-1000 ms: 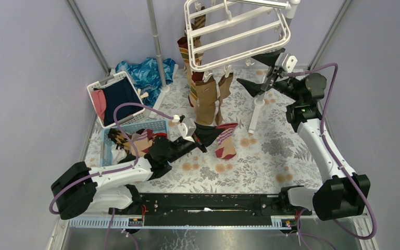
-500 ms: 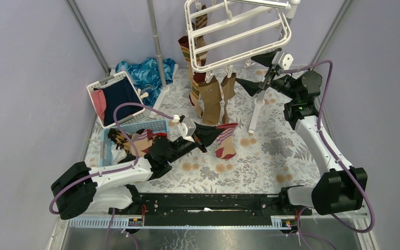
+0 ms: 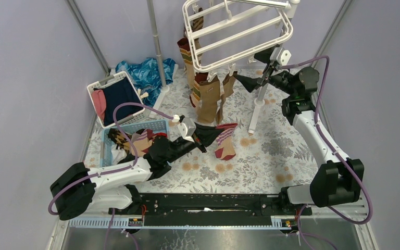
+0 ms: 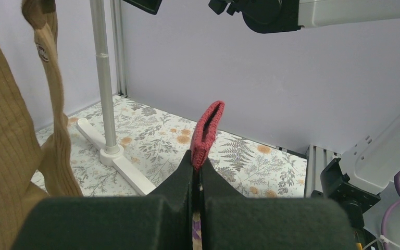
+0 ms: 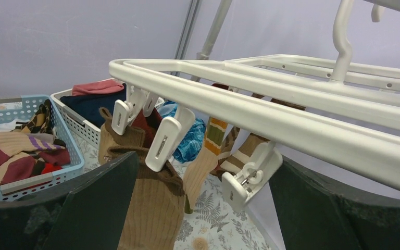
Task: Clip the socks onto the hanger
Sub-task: Open the clamp at the hanger.
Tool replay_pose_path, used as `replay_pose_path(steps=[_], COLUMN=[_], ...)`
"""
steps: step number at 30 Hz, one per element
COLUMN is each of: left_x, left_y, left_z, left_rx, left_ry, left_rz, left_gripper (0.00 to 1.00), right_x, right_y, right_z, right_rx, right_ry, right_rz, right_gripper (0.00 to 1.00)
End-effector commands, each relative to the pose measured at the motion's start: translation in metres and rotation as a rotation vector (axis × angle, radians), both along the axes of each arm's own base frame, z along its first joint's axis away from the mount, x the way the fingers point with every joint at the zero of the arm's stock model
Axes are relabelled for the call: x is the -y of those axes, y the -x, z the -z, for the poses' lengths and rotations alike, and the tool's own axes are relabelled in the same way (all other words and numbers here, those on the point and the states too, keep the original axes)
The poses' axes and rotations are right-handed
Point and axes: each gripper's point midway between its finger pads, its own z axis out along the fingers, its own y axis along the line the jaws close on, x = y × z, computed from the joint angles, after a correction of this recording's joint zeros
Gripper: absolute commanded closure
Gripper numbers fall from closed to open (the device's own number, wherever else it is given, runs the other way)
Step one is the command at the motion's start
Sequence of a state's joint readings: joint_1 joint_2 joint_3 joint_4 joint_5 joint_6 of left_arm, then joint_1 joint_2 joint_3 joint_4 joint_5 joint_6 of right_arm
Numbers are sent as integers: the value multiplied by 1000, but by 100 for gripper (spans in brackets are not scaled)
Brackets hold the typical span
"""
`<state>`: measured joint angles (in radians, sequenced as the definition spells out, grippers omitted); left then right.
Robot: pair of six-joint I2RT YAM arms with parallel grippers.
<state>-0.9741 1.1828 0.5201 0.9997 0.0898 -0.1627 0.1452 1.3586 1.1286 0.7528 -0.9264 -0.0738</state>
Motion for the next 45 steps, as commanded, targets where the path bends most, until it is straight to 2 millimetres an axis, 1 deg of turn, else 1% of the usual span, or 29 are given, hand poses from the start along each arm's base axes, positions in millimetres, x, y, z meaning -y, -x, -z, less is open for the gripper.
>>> replay_pose_path(steps=[1, 3, 14, 21, 30, 36, 45], left_x=[-6, -5, 0, 0, 0, 0, -1], left_y=[-3, -3, -2, 0, 0, 1, 0], left_z=[-17, -17, -19, -20, -20, -19, -18], left_rx=[40, 43, 32, 20, 13, 13, 11], left_ry=[23, 23, 26, 35, 37, 38, 37], left_rz=[-27, -26, 0, 10, 13, 12, 9], left_gripper=[100, 100, 100, 100, 100, 100, 100], right_x=[-4, -4, 0, 3, 4, 6, 3], right_y=[8, 9, 31, 36, 36, 32, 28], right_z=[-35, -35, -43, -43, -42, -41, -36], right_rx=[118, 120, 151, 153, 146, 137, 116], right_ry=[-21, -24, -47, -53, -56, -60, -58], right_rz=[-18, -19, -14, -6, 2, 15, 2], right_gripper=[0, 0, 0, 0, 0, 1, 4])
